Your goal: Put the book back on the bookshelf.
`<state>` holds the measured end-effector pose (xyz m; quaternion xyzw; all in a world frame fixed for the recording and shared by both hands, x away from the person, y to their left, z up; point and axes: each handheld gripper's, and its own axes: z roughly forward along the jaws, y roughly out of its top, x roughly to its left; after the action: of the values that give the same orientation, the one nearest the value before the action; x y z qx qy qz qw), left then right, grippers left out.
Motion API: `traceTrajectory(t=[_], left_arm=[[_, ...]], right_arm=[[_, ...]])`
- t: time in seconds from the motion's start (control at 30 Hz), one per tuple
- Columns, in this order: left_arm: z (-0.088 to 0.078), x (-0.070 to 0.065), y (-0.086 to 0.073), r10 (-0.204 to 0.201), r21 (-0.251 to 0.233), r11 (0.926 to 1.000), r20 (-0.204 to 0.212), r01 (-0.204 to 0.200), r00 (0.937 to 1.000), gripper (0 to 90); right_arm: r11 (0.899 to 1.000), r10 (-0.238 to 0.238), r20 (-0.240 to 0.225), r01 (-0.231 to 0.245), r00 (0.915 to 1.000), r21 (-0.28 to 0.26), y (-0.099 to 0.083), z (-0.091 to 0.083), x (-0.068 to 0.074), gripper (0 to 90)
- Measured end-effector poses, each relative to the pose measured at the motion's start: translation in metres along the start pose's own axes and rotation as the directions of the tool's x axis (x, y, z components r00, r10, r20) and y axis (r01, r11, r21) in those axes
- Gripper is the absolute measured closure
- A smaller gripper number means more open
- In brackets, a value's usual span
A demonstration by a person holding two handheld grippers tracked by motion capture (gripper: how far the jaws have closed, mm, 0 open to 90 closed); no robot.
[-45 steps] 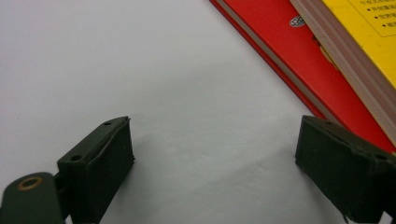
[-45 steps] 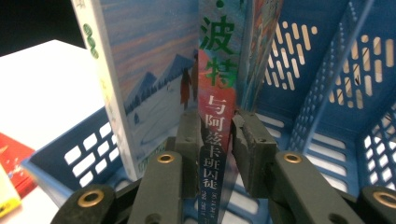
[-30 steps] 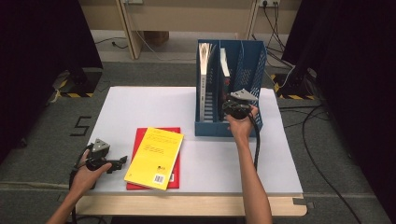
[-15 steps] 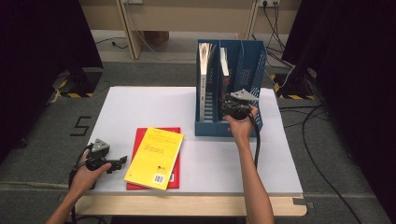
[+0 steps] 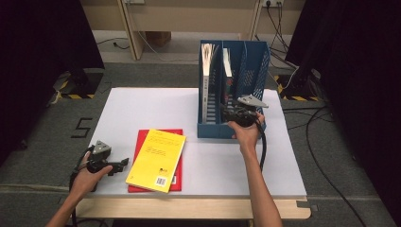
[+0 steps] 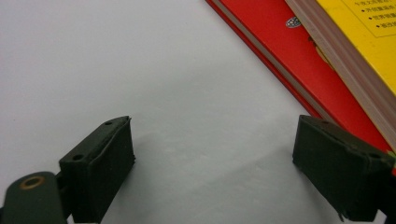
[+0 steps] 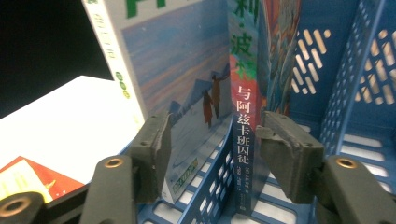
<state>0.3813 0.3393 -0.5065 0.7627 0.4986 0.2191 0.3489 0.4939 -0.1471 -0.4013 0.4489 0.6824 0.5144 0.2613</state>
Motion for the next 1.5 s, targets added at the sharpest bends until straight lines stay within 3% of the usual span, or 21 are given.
traceTrajectory(t=[0.13, 0.27, 0.6, 0.83, 0.97, 1.5], left_arm=[[0.000, 0.000, 0.000, 0.000, 0.000, 1.0000, 0.001, 0.000, 1.0000, 11.6], [0.000, 0.000, 0.000, -0.001, 0.000, 1.0000, 0.001, 0.001, 1.0000, 11.6], [0.000, 0.000, 0.000, 0.004, -0.001, 1.0000, 0.000, -0.004, 1.0000, 12.4], [0.000, -0.001, 0.000, 0.007, -0.005, 1.0000, 0.000, -0.007, 1.0000, 13.4], [0.000, -0.001, 0.000, 0.007, -0.005, 1.0000, 0.002, -0.007, 1.0000, 13.4], [0.000, 0.000, 0.000, 0.005, -0.006, 1.0000, 0.007, -0.005, 1.0000, 13.4]], right_arm=[[1.000, 0.004, -0.012, -0.004, 0.9999, 0.000, 0.000, -0.013, 0.003, 40.6], [0.999, 0.039, -0.024, -0.039, 0.9990, -0.022, 0.000, -0.025, 0.006, 37.1], [1.000, 0.031, -0.135, -0.031, 0.9904, -0.002, -0.010, -0.040, 0.043, 34.3], [0.998, 0.036, -0.192, -0.025, 0.9808, 0.055, -0.031, -0.042, 0.063, 33.5], [0.996, 0.050, -0.214, -0.032, 0.9755, 0.084, -0.041, -0.041, 0.067, 33.1], [0.990, 0.074, -0.219, -0.045, 0.9730, 0.135, -0.061, -0.043, 0.067, 31.4]])
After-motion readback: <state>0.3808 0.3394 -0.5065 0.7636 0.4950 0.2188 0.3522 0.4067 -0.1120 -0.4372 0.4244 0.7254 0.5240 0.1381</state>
